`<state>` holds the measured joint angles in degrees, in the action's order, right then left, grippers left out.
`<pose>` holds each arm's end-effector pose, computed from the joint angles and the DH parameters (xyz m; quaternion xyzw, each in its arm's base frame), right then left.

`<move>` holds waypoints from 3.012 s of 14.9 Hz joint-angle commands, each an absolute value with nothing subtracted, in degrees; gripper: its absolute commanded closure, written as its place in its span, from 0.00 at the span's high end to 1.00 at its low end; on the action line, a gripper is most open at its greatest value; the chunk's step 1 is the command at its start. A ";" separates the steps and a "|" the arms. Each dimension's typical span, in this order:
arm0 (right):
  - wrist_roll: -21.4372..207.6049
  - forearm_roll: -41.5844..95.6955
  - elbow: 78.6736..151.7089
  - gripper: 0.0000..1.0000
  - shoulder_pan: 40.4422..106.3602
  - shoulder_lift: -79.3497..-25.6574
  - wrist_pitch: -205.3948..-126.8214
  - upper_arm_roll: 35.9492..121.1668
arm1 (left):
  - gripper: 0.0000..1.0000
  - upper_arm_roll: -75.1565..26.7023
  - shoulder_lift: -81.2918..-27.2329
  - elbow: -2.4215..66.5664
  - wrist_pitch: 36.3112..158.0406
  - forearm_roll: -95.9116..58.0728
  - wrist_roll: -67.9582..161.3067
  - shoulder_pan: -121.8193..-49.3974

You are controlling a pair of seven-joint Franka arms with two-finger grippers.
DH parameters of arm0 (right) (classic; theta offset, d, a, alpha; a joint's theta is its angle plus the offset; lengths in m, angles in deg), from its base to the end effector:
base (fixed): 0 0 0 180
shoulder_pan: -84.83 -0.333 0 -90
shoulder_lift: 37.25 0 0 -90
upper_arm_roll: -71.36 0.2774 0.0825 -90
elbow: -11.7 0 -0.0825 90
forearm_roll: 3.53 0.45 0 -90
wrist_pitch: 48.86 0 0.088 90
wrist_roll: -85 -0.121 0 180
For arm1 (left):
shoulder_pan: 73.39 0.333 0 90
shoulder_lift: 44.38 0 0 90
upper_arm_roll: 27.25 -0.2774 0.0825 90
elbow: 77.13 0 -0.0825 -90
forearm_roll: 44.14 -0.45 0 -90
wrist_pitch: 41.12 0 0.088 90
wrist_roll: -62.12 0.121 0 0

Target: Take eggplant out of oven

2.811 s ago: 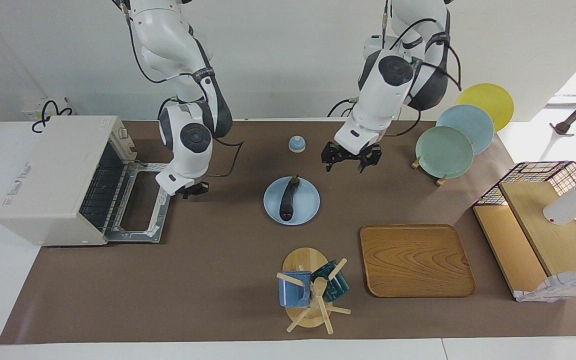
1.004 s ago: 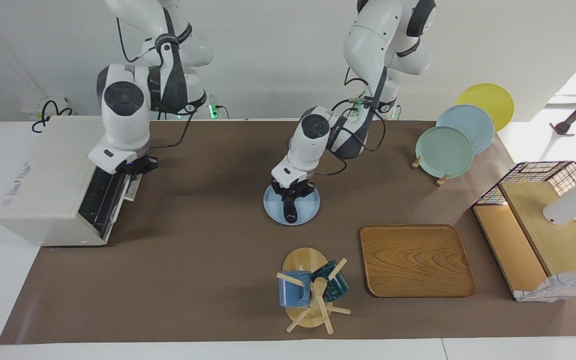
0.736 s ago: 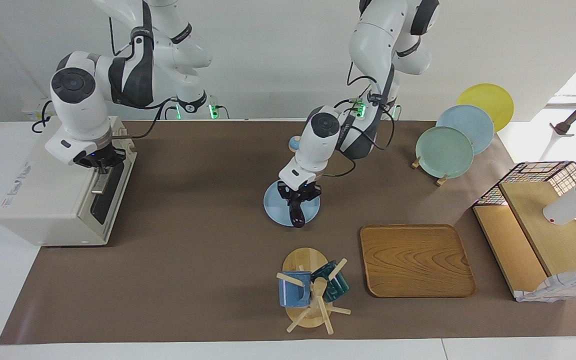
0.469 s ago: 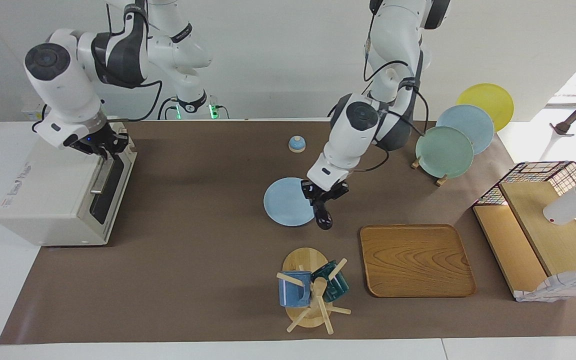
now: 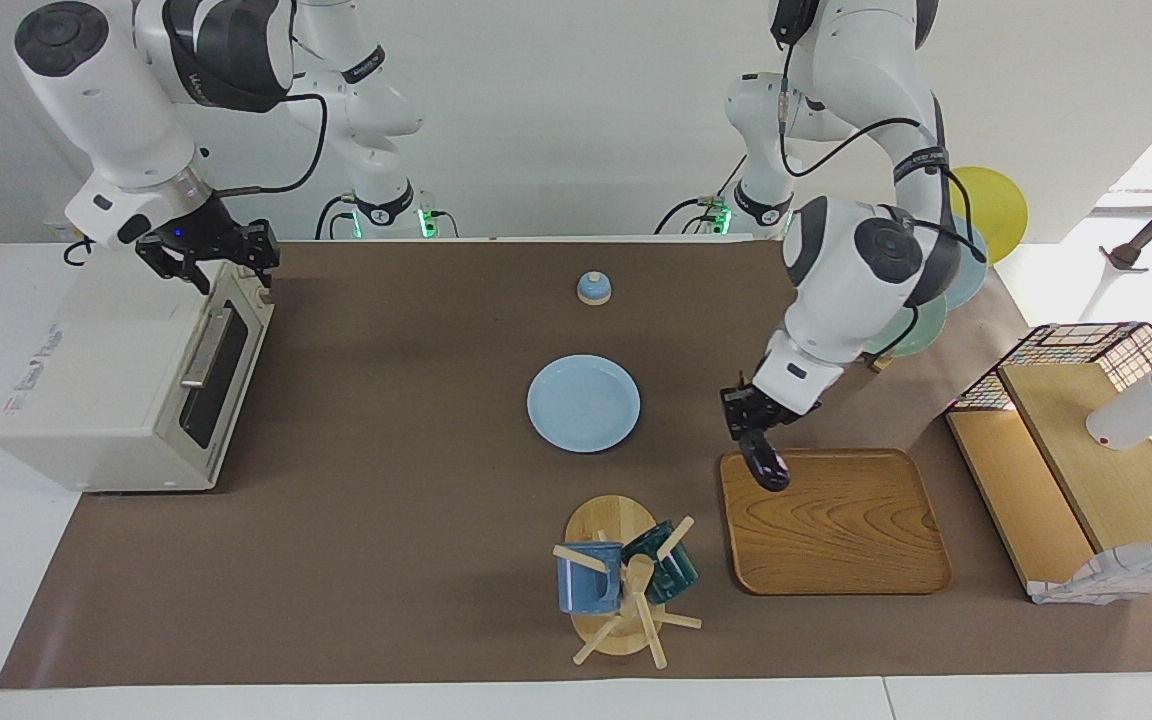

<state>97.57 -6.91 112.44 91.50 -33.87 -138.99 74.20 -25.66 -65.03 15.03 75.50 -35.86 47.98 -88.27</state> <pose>0.5932 -0.0464 0.5080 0.9945 0.0778 -0.0668 0.0216 0.6861 -0.2116 0.3510 0.9969 0.0110 0.0134 0.0767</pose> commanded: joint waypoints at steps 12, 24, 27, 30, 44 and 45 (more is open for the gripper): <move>93.44 -6.70 103.72 1.00 83.69 -37.69 -133.76 70.39 | 0.00 -24.97 -79.27 9.09 87.19 -42.21 58.51 -78.23; 90.19 -5.82 105.57 1.00 83.86 -35.93 -135.00 69.87 | 1.00 -24.97 -78.92 7.60 83.51 -42.21 61.94 -78.22; 89.74 -5.82 106.36 1.00 83.77 -35.58 -135.17 69.07 | 1.00 -24.97 -76.65 7.60 82.28 -41.86 61.50 -78.40; 89.66 -5.82 106.27 1.00 84.03 -35.58 -135.00 69.16 | 1.00 -25.14 -70.16 8.04 74.32 -41.77 60.27 -77.53; 89.83 -5.82 106.27 1.00 83.95 -35.58 -134.91 69.07 | 1.00 -27.17 -43.59 9.26 38.43 -42.39 53.08 -77.87; 89.83 -5.82 106.27 1.00 83.95 -35.58 -134.91 68.99 | 1.00 -27.17 -42.80 11.01 38.77 -42.39 52.28 -78.31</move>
